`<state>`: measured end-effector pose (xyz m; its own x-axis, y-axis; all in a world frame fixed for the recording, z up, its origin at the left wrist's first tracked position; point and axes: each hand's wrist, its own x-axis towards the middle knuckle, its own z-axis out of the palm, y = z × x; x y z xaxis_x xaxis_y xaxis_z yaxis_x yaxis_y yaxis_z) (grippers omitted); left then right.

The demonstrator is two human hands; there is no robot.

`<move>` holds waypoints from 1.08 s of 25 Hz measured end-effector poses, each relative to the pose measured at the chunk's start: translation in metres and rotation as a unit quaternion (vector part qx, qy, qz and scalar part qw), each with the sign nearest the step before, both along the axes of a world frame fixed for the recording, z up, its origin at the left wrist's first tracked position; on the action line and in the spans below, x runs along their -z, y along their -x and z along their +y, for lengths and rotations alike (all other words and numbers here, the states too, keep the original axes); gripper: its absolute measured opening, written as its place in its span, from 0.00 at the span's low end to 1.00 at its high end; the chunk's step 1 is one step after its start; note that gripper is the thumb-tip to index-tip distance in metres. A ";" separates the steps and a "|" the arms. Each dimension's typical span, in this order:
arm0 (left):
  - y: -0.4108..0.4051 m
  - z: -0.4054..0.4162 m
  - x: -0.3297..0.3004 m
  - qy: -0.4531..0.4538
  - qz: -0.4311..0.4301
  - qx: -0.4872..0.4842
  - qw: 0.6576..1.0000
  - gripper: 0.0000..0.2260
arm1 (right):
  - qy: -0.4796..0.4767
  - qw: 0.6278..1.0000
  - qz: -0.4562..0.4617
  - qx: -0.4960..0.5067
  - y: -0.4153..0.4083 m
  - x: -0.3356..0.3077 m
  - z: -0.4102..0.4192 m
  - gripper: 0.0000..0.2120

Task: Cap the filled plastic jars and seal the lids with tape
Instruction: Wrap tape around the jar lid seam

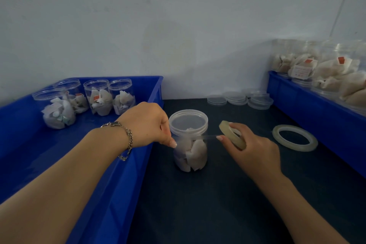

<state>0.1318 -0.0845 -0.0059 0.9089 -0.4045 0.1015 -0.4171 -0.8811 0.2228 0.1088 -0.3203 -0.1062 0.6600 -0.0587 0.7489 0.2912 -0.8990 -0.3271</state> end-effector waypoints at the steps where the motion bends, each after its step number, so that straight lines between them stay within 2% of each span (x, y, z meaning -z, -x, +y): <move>1: -0.001 0.000 0.001 -0.003 0.000 0.001 1.000 0.11 | -0.009 1.000 0.000 -0.002 0.000 -0.001 -0.001 0.24; 5: -0.004 -0.001 0.004 -0.012 -0.018 0.006 1.000 0.12 | -0.037 0.999 0.013 -0.011 0.002 -0.003 -0.002 0.28; 13: -0.012 -0.002 0.012 -0.036 -0.030 0.000 0.999 0.12 | -0.027 0.998 0.051 0.013 -0.002 0.001 -0.006 0.34; 18: -0.013 -0.003 0.012 -0.059 -0.043 -0.004 0.997 0.13 | -0.027 0.998 0.058 0.009 -0.002 0.000 -0.006 0.34; 24: -0.013 -0.003 0.016 -0.076 -0.054 -0.004 0.996 0.15 | -0.018 0.997 0.065 -0.024 0.002 -0.002 -0.005 0.28; 27: -0.014 -0.004 0.016 -0.085 -0.061 0.004 0.994 0.16 | -0.034 0.996 0.081 -0.007 0.002 -0.003 -0.004 0.31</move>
